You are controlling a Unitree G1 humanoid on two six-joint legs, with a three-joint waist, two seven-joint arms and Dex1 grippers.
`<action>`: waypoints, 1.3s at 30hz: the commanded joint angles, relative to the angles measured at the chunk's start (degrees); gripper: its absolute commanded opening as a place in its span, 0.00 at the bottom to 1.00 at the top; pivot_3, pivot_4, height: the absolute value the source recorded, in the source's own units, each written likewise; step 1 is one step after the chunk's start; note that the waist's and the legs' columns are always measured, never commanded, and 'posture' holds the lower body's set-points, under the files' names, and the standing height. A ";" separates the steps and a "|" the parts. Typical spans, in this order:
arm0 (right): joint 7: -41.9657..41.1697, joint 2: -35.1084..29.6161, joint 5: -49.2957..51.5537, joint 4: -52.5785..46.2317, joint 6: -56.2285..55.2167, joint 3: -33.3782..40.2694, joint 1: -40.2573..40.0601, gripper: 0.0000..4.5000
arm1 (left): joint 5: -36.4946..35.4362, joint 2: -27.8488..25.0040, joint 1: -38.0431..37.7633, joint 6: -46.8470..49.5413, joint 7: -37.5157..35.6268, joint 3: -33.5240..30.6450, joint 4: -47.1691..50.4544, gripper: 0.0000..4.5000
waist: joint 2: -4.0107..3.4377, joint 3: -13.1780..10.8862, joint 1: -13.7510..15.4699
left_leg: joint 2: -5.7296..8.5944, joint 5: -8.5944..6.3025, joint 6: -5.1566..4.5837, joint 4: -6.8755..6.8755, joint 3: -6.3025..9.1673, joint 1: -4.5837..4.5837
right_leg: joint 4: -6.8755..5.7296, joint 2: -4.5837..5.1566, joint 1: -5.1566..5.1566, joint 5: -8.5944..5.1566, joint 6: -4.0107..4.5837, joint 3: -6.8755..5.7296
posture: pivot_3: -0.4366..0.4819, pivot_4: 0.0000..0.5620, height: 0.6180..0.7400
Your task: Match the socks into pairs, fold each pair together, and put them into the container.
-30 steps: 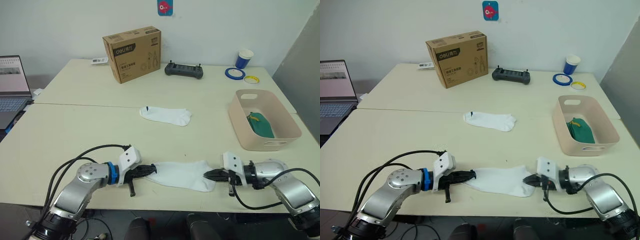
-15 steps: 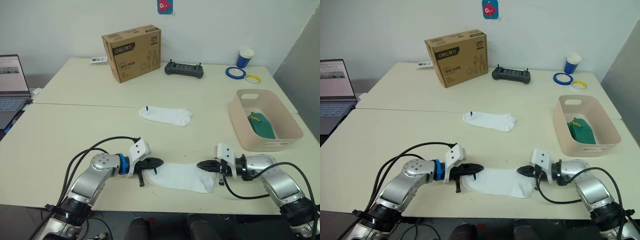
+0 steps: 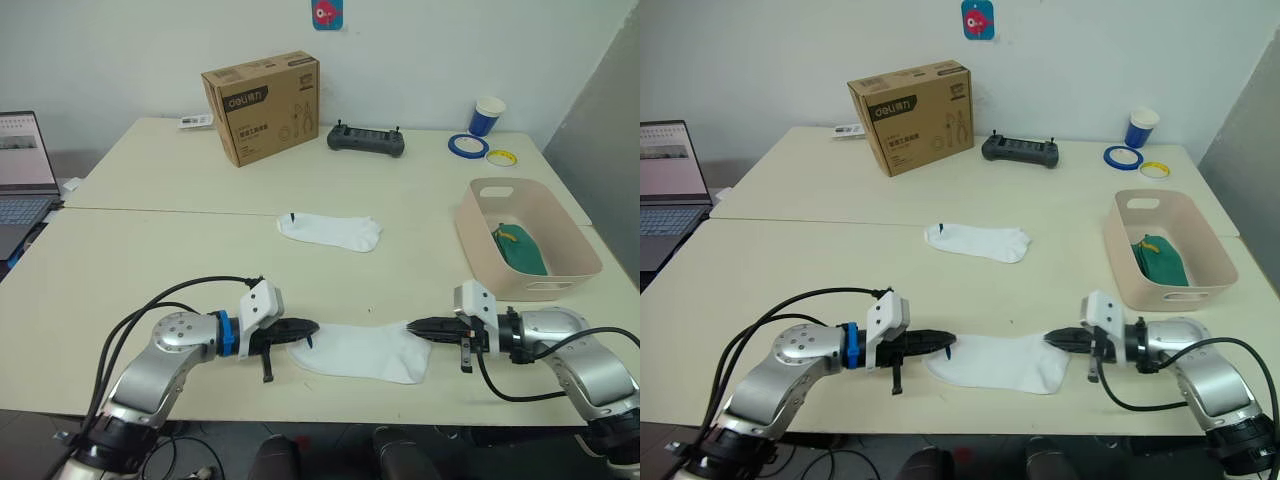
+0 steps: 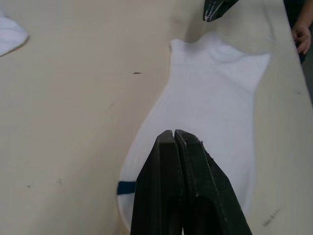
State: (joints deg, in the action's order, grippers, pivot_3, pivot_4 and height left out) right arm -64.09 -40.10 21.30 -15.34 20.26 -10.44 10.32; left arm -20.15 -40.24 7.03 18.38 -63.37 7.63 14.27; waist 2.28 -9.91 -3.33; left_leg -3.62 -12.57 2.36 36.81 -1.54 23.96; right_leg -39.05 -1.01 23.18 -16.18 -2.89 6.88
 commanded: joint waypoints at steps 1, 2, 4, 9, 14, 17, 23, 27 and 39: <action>-1.13 0.45 -2.75 -1.23 -0.91 -4.67 0.19 0.00 | 2.58 -2.19 -0.68 -2.00 -1.46 1.74 1.12 0.01 | -0.02 -0.01 0.08 | 0.01 0.00 0.00 0.01 0.00 0.00 | 0.00 0.00 0.00 -0.02 0.03 0.00 | 0.48 0.27 1.00; -1.35 0.19 -3.48 -0.85 -1.18 -5.43 0.07 0.00 | 3.61 -2.64 -0.81 -2.66 -1.48 2.20 0.54 0.01 | -0.03 -0.02 0.14 | 0.03 0.00 0.00 0.02 -0.02 0.01 | 0.01 0.01 0.01 -0.14 0.24 0.02 | 0.48 0.27 1.00; -1.90 -0.75 -4.82 -0.08 -2.18 -6.13 -0.29 0.00 | 4.26 -2.95 -1.04 -2.70 -1.21 2.20 -0.10 0.01 | -0.02 -0.02 0.22 | 0.06 0.00 0.00 0.05 -0.06 0.03 | 0.03 0.06 0.00 -0.17 0.30 0.04 | 0.48 0.27 1.00; -3.79 -5.06 -6.89 2.87 -5.04 -4.56 -2.12 0.00 | 6.22 -4.37 -3.08 -3.25 -0.83 1.16 -2.40 0.01 | -0.02 -0.02 0.14 | 0.06 0.00 0.00 0.13 -0.16 0.01 | 0.05 0.10 -0.01 -0.16 0.29 0.10 | 0.48 0.27 1.00; -5.60 -8.71 -7.00 4.20 -7.38 -2.44 -4.23 0.00 | 5.64 -4.48 -3.94 -3.00 -0.58 0.26 -3.22 0.01 | -0.03 -0.01 0.15 | 0.02 0.00 0.00 0.06 -0.11 -0.07 | 0.01 0.06 -0.03 -0.17 0.30 0.05 | 0.48 0.27 1.00; -6.22 -9.90 -6.99 4.59 -8.05 -1.77 -4.62 0.00 | 4.71 -4.02 -3.87 -2.49 -0.41 -0.41 -3.29 0.01 | -0.03 -0.01 0.15 | 0.03 0.00 0.00 0.09 -0.13 -0.07 | 0.01 0.07 -0.05 -0.17 0.30 0.07 | 0.48 0.27 1.00; -2.60 -9.16 2.26 -0.84 1.72 7.08 -3.36 0.00 | -7.67 -1.83 -3.55 7.66 3.36 -10.17 2.32 0.01 | 0.00 -0.04 0.13 | 0.03 0.00 0.00 0.10 -0.13 -0.03 | -0.01 0.07 -0.03 -0.14 0.26 0.07 | 0.48 0.27 1.00; 5.78 -4.49 8.99 -3.48 9.47 14.05 -1.81 0.00 | -11.22 -0.35 -4.22 11.25 9.84 -18.09 2.37 0.01 | -0.01 -0.03 0.00 | 0.00 0.00 0.00 0.08 -0.04 -0.03 | -0.02 0.06 -0.04 0.01 -0.02 0.02 | 0.48 0.27 1.00; 23.51 8.47 -3.91 7.12 -3.28 14.67 1.15 0.75 | -4.06 9.65 -10.93 0.42 24.17 -23.72 -0.36 0.72 | 0.00 -0.03 0.03 | 0.04 0.00 0.00 0.06 -0.13 0.02 | 0.03 0.07 0.00 0.04 -0.04 0.08 | 0.48 0.27 1.00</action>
State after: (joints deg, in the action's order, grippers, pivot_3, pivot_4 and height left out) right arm -41.82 -31.82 18.13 -7.64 19.24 3.22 10.16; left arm -24.60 -30.92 -3.94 20.58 -39.98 -15.91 11.37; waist 2.28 -9.94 -3.30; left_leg -3.59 -12.58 2.36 36.87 -1.66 23.97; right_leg -39.03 -0.94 23.18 -16.14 -2.92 6.96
